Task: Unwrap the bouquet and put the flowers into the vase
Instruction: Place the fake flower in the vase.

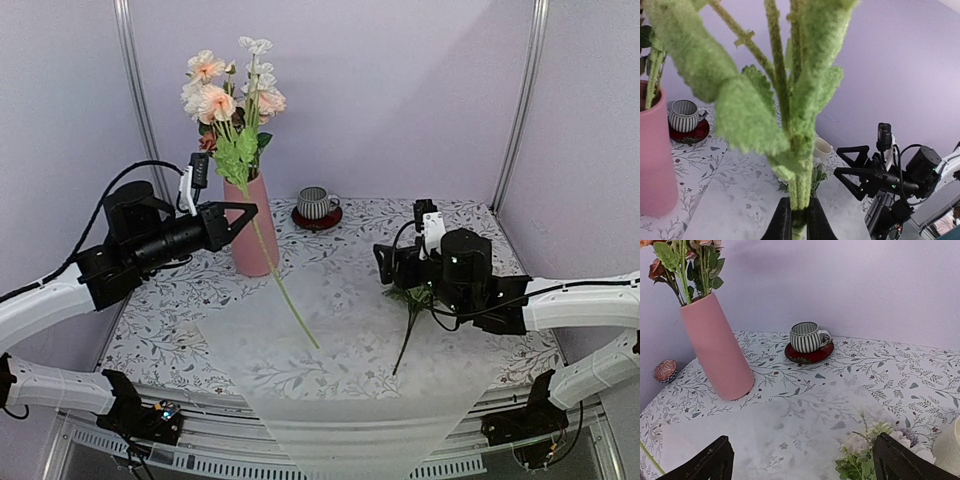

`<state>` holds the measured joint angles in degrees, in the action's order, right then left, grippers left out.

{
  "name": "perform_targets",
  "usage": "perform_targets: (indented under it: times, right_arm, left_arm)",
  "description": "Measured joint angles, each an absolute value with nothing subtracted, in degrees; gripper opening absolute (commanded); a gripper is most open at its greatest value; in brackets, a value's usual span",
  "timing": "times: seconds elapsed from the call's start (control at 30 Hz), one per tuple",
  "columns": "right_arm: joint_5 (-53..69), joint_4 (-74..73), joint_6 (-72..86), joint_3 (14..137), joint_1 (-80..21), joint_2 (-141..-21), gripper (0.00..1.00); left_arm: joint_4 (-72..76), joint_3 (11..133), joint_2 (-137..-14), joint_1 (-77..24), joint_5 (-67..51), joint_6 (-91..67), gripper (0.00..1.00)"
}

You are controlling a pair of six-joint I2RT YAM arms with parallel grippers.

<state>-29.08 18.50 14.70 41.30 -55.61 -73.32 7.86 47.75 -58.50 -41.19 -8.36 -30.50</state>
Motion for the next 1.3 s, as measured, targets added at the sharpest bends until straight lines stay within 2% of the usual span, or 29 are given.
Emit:
perform_targets:
  times: [0.17, 0.37, 0.93, 1.3]
  right_arm:
    - [-31.75, 25.85, 7.97, 39.92, -55.35, -75.22, 0.99]
    - [-32.93, 35.79, 4.97, 31.11, -55.44, -80.64, 0.99]
    - [-32.93, 40.38, 4.43, 30.35, -55.44, -83.0, 0.99]
    - [-32.93, 40.4, 3.6, 30.35, -55.44, -83.0, 0.99]
  left_arm:
    - [2.76, 50.24, -55.48, -38.5, -7.49, -29.02, 0.05]
    - [-3.09, 55.24, -53.91, -36.6, -5.41, -26.46, 0.05]
    - [-16.43, 72.12, -53.25, -34.96, 7.51, -14.72, 0.05]
    - [-14.9, 83.64, -59.66, -33.69, 14.39, -6.17, 0.04]
